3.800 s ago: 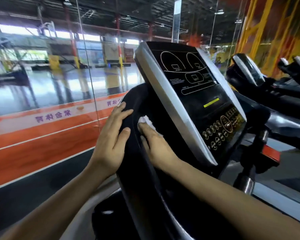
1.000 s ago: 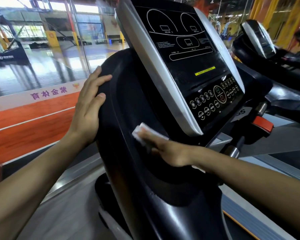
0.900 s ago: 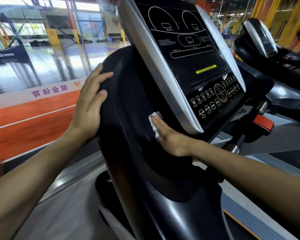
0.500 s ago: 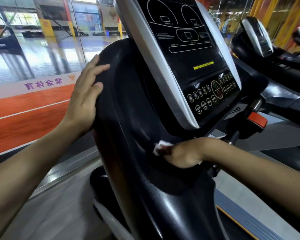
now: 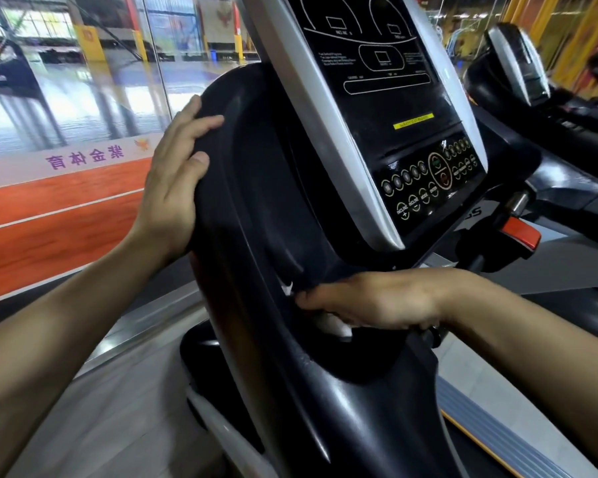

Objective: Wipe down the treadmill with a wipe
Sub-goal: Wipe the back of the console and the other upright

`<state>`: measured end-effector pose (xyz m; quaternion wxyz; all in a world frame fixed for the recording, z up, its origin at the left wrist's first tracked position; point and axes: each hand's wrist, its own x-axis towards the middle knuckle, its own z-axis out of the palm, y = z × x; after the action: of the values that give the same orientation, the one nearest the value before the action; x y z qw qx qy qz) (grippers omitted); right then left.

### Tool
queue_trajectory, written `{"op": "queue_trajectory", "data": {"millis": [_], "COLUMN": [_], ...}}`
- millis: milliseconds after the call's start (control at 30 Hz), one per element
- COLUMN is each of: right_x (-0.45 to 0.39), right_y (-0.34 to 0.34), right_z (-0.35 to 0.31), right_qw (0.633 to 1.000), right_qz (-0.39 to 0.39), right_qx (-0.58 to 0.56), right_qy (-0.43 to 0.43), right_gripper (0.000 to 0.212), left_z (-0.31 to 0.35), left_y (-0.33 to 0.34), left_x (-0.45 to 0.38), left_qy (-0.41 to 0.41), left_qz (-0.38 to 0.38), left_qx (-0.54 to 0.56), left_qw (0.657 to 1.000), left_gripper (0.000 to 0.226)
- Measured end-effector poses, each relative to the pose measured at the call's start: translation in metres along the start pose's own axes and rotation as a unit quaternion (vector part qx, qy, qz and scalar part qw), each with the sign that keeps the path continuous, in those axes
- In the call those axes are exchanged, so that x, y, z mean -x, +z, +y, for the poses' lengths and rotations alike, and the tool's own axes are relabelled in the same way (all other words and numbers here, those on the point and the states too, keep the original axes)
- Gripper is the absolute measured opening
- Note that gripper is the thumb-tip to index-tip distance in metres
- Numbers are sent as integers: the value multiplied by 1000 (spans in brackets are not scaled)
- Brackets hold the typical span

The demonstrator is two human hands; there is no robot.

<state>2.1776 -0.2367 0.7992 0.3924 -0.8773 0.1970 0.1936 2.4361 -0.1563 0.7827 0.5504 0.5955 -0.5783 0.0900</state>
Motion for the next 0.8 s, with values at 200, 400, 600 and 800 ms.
{"op": "queue_trajectory", "data": {"millis": [200,400,600,800], "right_x": [-51,-64,-42,-62], "right_y": [25,16,19,3], "right_z": [-18,-15,12,24], "right_qw": [938,969,978,936], "right_qz": [164,183,121,145], "right_qx": [-304,-168,30,160], "right_qy": [-2,-15,169,277], "right_gripper": [36,51,43,42], "left_z": [2,1,-4,3], "left_y": [0,2,1,-5], "left_x": [2,0,-1,1], "left_qy": [-6,8,11,7], "left_qz": [9,9,8,-11], "left_qx": [6,6,-3,-36], "left_qw": [1000,1000,1000,999], "left_gripper": [49,48,47,49]}}
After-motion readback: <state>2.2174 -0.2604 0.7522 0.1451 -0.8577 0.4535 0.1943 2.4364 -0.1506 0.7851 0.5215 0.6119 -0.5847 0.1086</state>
